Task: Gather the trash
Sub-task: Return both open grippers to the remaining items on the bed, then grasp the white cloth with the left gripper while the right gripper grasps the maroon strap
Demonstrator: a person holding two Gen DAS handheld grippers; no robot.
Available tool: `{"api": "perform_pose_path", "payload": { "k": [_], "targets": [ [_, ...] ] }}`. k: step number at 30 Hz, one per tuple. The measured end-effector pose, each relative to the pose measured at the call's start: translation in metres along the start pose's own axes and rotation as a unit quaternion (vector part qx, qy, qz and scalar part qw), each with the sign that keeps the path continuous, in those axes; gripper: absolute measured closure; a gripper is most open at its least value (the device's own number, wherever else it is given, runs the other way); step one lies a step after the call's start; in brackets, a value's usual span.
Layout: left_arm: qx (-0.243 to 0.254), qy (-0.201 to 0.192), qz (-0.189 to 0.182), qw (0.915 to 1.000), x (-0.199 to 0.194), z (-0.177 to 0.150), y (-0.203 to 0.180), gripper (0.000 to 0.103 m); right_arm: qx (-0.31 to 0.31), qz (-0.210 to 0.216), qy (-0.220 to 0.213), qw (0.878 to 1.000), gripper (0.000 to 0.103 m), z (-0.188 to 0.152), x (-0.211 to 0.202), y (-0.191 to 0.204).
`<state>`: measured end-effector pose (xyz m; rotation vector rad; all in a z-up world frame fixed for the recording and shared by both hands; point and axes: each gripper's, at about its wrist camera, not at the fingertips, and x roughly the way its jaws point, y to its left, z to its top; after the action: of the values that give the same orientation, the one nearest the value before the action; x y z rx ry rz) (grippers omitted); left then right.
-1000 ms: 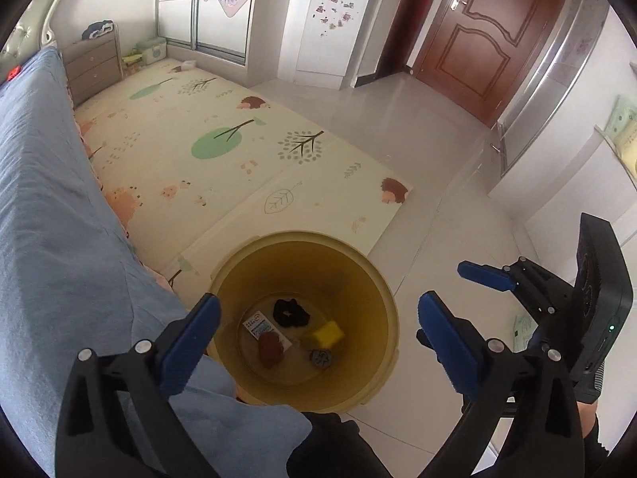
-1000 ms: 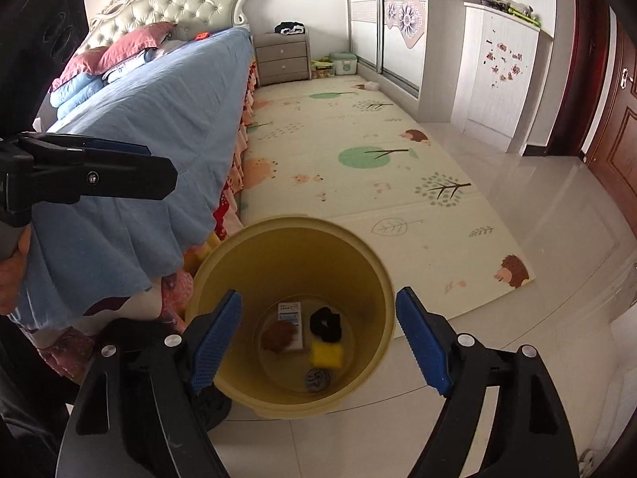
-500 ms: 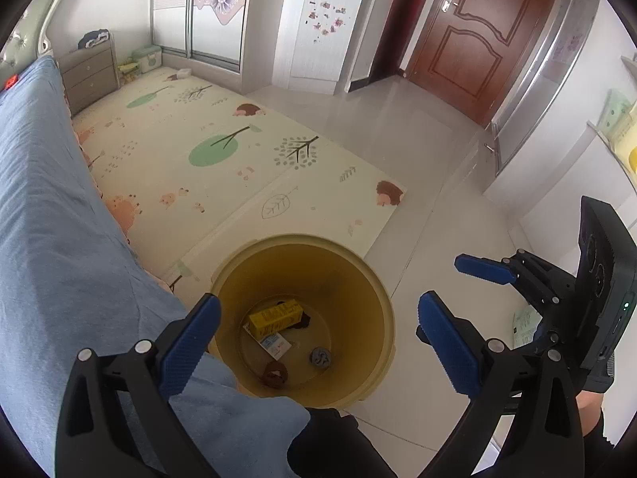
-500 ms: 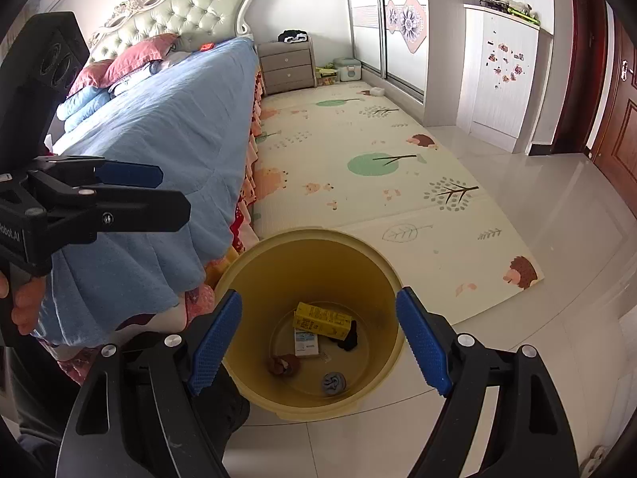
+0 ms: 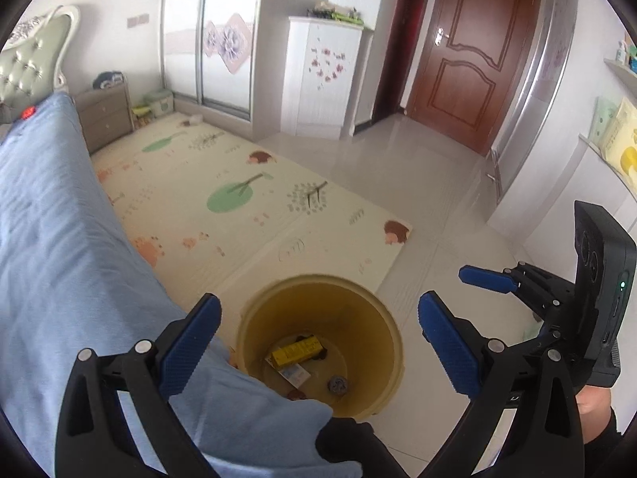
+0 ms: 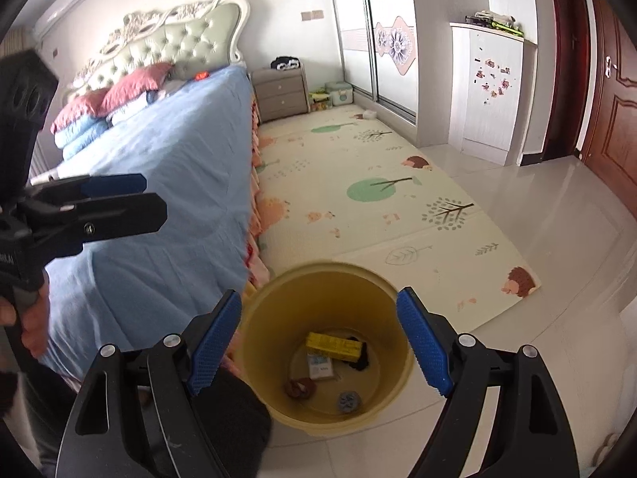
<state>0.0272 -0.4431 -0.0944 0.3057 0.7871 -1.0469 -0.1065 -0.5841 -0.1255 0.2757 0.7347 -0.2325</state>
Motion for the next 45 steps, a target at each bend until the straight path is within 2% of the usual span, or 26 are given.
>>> {"api": "perform_pose_path", "payload": {
  "k": [5, 11, 15, 19, 26, 28, 32, 39, 45],
  "targets": [
    [-0.018, -0.054, 0.044, 0.9974, -0.051, -0.009, 0.027, 0.004, -0.014, 0.038, -0.037, 0.999, 0.025, 0.012, -0.009, 0.037],
    [-0.048, -0.1, 0.131, 0.9852, -0.118, -0.036, 0.076, 0.004, -0.05, 0.102, -0.067, 0.991, 0.02, 0.026, -0.006, 0.1],
    [-0.084, -0.122, 0.183, 0.9717, -0.16, -0.057, 0.115, 0.004, -0.068, 0.14, -0.085, 0.984, 0.017, 0.039, 0.0, 0.145],
    [-0.123, -0.14, 0.232, 0.9547, -0.202, -0.081, 0.154, 0.004, -0.081, 0.184, -0.094, 0.975, 0.01, 0.049, 0.008, 0.193],
    [-0.175, -0.15, 0.288, 0.9297, -0.257, -0.121, 0.218, 0.004, -0.113, 0.24, -0.094, 0.959, 0.008, 0.059, 0.022, 0.277],
    [-0.183, -0.147, 0.297, 0.9255, -0.269, -0.131, 0.232, 0.004, -0.114, 0.261, -0.094, 0.954, 0.008, 0.059, 0.024, 0.295],
    [-0.194, -0.14, 0.313, 0.919, -0.282, -0.148, 0.25, 0.004, -0.107, 0.275, -0.081, 0.952, 0.008, 0.063, 0.033, 0.321],
    [-0.219, -0.118, 0.313, 0.9164, -0.283, -0.17, 0.287, 0.004, -0.124, 0.286, -0.069, 0.948, 0.008, 0.064, 0.04, 0.356],
    [-0.254, -0.096, 0.305, 0.913, -0.27, -0.181, 0.315, 0.004, -0.14, 0.285, -0.057, 0.947, 0.008, 0.068, 0.049, 0.368]
  ]
}}
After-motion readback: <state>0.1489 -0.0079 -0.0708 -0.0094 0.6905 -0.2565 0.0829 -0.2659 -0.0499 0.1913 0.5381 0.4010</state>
